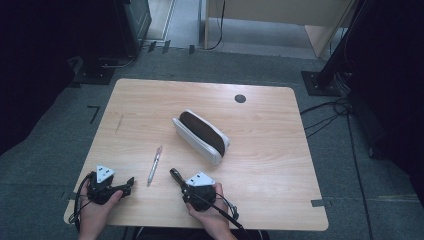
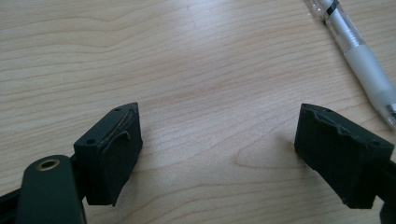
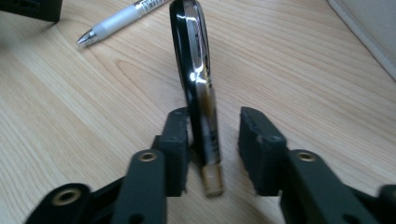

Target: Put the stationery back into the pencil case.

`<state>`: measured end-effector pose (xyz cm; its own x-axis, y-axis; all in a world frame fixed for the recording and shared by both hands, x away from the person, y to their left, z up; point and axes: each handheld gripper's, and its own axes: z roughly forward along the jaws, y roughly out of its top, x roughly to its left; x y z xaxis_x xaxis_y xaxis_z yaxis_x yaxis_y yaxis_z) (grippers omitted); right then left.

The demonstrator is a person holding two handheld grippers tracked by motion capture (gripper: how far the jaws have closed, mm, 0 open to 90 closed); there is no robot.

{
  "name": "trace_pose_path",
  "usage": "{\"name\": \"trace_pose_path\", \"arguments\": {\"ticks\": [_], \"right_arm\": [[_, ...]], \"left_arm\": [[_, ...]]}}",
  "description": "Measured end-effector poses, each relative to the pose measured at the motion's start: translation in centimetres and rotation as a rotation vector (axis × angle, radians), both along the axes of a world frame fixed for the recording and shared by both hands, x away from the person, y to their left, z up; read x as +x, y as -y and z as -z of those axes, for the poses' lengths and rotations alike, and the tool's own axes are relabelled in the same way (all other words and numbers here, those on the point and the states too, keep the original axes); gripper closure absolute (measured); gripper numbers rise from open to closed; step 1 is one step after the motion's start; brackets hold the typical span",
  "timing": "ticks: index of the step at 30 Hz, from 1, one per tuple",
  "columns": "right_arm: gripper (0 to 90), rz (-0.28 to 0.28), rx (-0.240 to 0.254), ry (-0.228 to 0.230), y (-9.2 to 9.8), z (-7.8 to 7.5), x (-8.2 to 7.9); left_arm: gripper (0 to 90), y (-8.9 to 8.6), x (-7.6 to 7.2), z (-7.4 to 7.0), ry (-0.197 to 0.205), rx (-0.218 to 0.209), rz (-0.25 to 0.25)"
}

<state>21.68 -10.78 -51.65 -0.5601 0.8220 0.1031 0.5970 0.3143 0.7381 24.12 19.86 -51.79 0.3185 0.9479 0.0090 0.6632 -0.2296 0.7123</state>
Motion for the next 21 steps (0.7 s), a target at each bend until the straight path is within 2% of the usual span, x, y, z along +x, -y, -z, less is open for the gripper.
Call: {"name": "trace_pose_path", "arguments": {"ticks": [5, 12, 21], "right_arm": [[78.3, -0.040, 0.019, -0.007, 0.8, 0.0, 0.2], [78.8, -0.086, 0.045, 0.015, 1.6, -0.3, 0.3], [78.9, -0.095, 0.069, 0.073, 2.7, -2.6, 0.5]], "left_arm": [[15.2, 0.0, 0.0, 0.0, 0.000, 0.000, 0.002], [15.2, 0.0, 0.0, 0.0, 0.000, 0.001, 0.004], [15.2, 0.0, 0.0, 0.0, 0.000, 0.001, 0.004]]}}
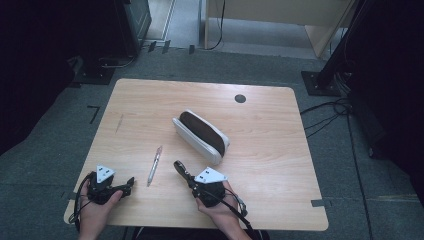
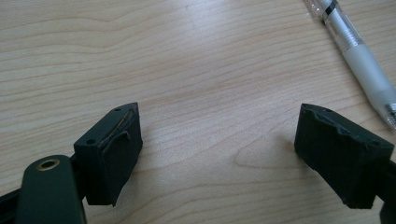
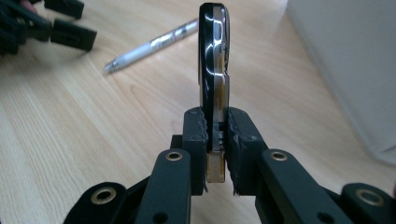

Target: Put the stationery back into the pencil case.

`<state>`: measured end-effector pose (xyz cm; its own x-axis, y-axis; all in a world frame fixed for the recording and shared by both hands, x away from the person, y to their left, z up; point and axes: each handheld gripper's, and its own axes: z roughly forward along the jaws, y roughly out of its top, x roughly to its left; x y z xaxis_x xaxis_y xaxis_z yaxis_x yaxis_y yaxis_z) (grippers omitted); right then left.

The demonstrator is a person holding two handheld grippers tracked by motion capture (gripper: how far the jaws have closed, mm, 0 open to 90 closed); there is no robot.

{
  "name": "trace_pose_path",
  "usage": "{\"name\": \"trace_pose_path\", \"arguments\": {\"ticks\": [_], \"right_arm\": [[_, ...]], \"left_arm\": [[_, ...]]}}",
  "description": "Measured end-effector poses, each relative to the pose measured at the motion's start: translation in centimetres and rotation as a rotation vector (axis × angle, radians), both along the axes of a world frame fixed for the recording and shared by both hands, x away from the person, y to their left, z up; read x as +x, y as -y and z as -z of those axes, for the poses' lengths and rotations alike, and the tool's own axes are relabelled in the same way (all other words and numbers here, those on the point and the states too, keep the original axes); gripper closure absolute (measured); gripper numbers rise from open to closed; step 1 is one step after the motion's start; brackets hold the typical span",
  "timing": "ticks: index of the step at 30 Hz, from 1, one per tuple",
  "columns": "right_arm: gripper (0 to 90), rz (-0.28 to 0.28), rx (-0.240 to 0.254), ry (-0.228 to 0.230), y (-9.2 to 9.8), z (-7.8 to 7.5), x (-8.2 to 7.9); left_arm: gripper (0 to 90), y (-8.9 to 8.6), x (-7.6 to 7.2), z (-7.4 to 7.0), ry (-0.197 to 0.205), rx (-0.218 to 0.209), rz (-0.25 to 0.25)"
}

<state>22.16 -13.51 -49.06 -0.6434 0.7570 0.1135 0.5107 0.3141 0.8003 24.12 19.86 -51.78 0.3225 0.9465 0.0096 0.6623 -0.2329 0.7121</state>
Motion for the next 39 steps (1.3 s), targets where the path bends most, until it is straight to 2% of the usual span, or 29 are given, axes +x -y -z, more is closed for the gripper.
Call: {"name": "trace_pose_path", "arguments": {"ticks": [10, 14, 21, 30, 39], "right_arm": [[78.9, 0.024, 0.050, 0.065, 2.6, -4.5, 1.0], [78.9, 0.040, 0.059, 0.103, 3.7, -6.3, 1.8], [78.9, 0.072, 0.065, 0.138, 5.3, -8.6, 3.2], [78.8, 0.098, 0.043, 0.134, 6.3, -9.5, 5.7], [78.7, 0.103, 0.013, 0.079, 6.1, -8.6, 8.5]], "left_arm": [[15.2, 0.0, 0.0, 0.0, 0.000, 0.000, 0.000], [15.2, 0.0, 0.0, 0.0, 0.001, -0.002, -0.001], [15.2, 0.0, 0.0, 0.0, 0.000, -0.001, 0.001], [15.2, 0.0, 0.0, 0.0, 0.001, 0.000, 0.001], [15.2, 0.0, 0.0, 0.0, 0.000, 0.002, 0.002]]}}
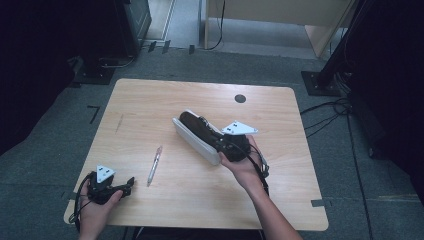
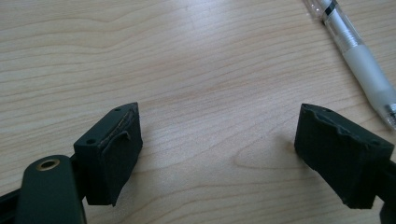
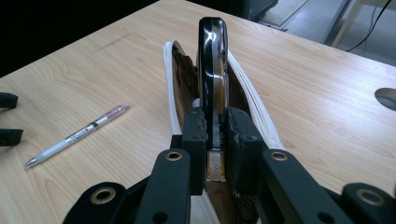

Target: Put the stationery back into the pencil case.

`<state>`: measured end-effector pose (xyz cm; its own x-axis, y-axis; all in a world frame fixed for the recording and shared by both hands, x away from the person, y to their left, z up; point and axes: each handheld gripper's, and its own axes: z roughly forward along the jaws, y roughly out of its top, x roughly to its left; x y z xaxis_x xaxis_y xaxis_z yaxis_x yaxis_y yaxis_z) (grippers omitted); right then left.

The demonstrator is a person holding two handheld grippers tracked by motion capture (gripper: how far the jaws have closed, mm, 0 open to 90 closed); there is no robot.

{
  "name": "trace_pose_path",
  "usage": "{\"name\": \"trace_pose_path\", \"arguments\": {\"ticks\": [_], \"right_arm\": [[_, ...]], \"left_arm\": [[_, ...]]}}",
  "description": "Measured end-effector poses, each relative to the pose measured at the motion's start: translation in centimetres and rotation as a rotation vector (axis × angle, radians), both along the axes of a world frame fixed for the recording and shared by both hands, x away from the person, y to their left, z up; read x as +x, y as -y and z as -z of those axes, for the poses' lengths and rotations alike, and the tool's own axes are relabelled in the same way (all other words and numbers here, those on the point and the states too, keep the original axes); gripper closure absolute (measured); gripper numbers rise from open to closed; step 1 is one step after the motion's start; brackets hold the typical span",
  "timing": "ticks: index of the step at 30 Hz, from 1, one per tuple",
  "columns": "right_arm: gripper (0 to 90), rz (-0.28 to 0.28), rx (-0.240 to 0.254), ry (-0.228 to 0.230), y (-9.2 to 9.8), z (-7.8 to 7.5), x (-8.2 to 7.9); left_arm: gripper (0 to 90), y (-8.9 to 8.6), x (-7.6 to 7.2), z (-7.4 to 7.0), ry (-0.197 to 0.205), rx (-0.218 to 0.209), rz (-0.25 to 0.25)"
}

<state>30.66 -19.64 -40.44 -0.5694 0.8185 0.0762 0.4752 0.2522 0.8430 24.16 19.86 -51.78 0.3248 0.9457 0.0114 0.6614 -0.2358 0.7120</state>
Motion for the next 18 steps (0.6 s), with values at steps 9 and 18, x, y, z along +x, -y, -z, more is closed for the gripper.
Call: {"name": "trace_pose_path", "arguments": {"ticks": [9, 18], "right_arm": [[78.6, -0.005, -0.009, -0.015, -0.7, 0.3, 1.3], [83.4, 0.001, 0.000, -0.020, -0.9, 0.5, 1.9]], "left_arm": [[15.2, 0.0, 0.0, 0.0, 0.001, -0.002, -0.002], [15.2, 0.0, 0.0, 0.0, 0.001, -0.004, 0.000]]}}
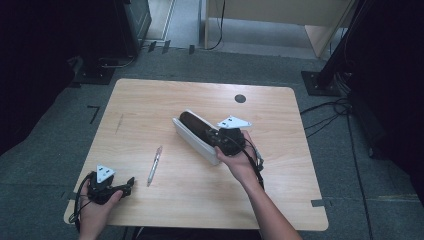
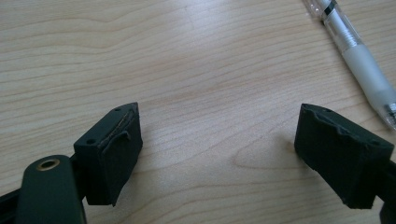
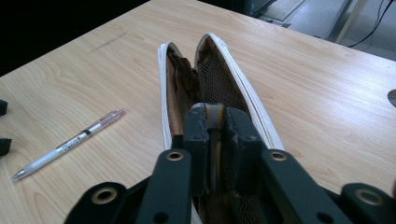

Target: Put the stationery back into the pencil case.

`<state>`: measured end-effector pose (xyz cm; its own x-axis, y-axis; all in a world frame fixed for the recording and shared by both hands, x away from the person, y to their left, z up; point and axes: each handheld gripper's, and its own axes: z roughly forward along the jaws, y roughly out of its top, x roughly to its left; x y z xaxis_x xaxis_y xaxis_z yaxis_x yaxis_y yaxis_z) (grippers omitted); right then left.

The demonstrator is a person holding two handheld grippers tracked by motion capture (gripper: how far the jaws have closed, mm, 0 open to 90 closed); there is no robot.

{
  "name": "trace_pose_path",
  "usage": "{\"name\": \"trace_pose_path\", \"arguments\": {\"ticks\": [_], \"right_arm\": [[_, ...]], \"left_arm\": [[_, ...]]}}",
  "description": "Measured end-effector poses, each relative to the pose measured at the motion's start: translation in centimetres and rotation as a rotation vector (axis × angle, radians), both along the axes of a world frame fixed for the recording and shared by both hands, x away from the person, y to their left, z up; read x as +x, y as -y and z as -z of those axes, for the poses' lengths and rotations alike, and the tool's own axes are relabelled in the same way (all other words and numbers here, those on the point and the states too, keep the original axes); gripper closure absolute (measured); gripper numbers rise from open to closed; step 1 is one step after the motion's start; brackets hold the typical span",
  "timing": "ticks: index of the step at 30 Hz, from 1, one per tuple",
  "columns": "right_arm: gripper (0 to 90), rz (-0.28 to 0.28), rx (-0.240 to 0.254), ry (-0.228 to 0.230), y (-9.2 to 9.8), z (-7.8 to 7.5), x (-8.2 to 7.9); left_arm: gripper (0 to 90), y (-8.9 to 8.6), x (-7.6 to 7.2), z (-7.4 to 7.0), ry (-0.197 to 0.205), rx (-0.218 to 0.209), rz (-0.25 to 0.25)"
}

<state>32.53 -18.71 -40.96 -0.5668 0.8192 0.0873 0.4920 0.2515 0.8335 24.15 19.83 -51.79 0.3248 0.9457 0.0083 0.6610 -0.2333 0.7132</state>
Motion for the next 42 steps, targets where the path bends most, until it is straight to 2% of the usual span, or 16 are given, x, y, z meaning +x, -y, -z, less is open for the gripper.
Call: {"name": "trace_pose_path", "arguments": {"ticks": [10, 13, 16, 18, 19, 20, 25, 28, 32, 37, 40, 42], "right_arm": [[80.2, 0.007, 0.019, 0.014, 0.2, -0.2, -0.1], [76.8, 0.003, 0.028, 0.019, 0.2, -0.4, -0.6], [71.4, 0.000, 0.036, 0.027, 0.4, -0.4, -1.1], [68.5, -0.002, 0.044, 0.025, 0.5, -0.4, -1.6], [67.0, -0.002, 0.047, 0.027, 0.6, -0.4, -1.8], [65.1, -0.004, 0.052, 0.031, 0.7, -0.4, -2.0], [61.7, -0.007, 0.064, 0.030, 1.1, -0.3, -3.3], [61.5, -0.010, 0.071, 0.040, 1.3, -0.4, -3.9], [61.4, -0.015, 0.078, 0.054, 1.7, -0.5, -4.8], [61.3, -0.007, 0.082, 0.056, 2.1, -0.3, -5.5], [61.3, -0.001, 0.084, 0.054, 2.4, 0.1, -5.7], [61.3, 0.001, 0.085, 0.050, 2.6, 0.3, -5.9]], "left_arm": [[15.2, 0.0, 0.0, 0.0, 0.000, -0.001, 0.002], [15.7, 0.1, -0.1, 0.0, 0.002, -0.002, -0.001], [20.3, 0.1, -0.2, -0.2, 0.011, 0.000, 0.002], [22.2, 0.1, -0.4, -0.5, 0.020, -0.025, -0.003], [23.2, 0.2, -0.5, -0.6, 0.018, -0.059, 0.004], [23.3, 0.4, -0.5, -0.8, 0.022, -0.071, 0.012], [24.2, 2.8, -0.9, -1.3, 0.033, -0.066, 0.078], [26.8, 3.8, -0.8, -1.2, 0.014, -0.102, 0.111], [33.3, 5.0, -0.9, -1.3, 0.004, -0.116, 0.141], [37.9, 6.2, -0.8, -0.9, -0.011, -0.091, 0.182], [40.9, 6.5, -0.7, -0.6, -0.027, -0.066, 0.173], [43.9, 6.7, -0.7, -0.5, -0.023, -0.054, 0.160]]}}
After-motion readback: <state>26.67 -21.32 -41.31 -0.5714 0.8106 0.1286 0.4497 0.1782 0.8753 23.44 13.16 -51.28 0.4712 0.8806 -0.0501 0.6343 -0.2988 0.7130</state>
